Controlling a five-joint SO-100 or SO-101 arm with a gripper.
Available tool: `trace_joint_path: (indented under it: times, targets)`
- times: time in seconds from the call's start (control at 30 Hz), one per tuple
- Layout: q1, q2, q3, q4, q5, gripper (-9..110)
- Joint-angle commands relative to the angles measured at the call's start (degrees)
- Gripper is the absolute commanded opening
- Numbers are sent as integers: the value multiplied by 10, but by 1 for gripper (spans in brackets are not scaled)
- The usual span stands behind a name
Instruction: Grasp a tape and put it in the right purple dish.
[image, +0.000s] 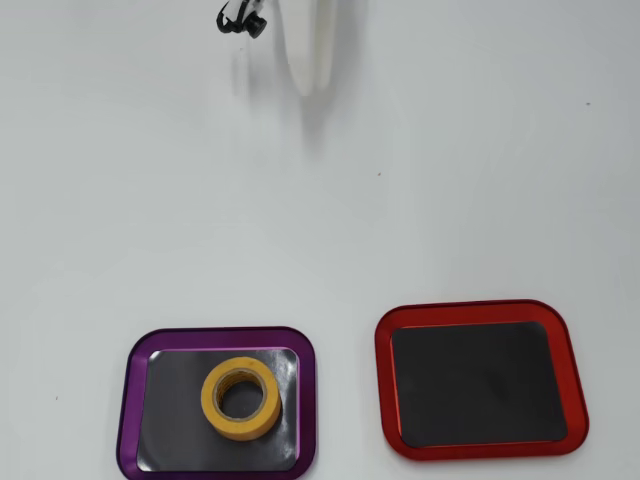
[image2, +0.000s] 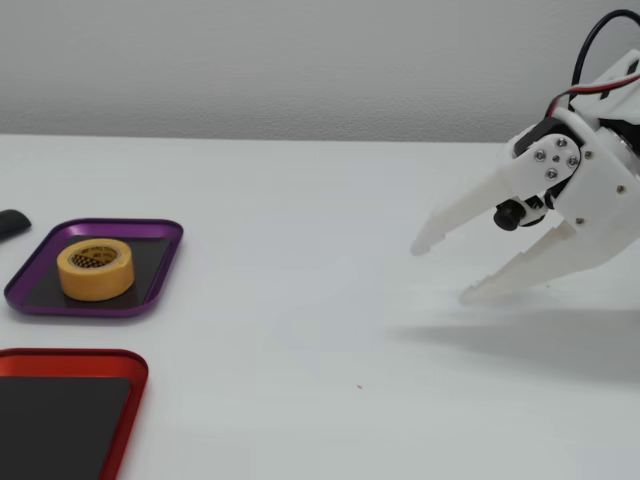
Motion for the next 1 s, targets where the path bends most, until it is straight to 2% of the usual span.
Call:
trace_joint_path:
  times: [0.0,0.23,0.4,0.7,0.97]
  targets:
    - [2,52,25,27,-3,15]
    - [2,50,21,97,-3,14]
    - [6,50,20,111,-3,-1]
    - [7,50,20,120,-6,-1]
    - [7,50,19,136,-53,0]
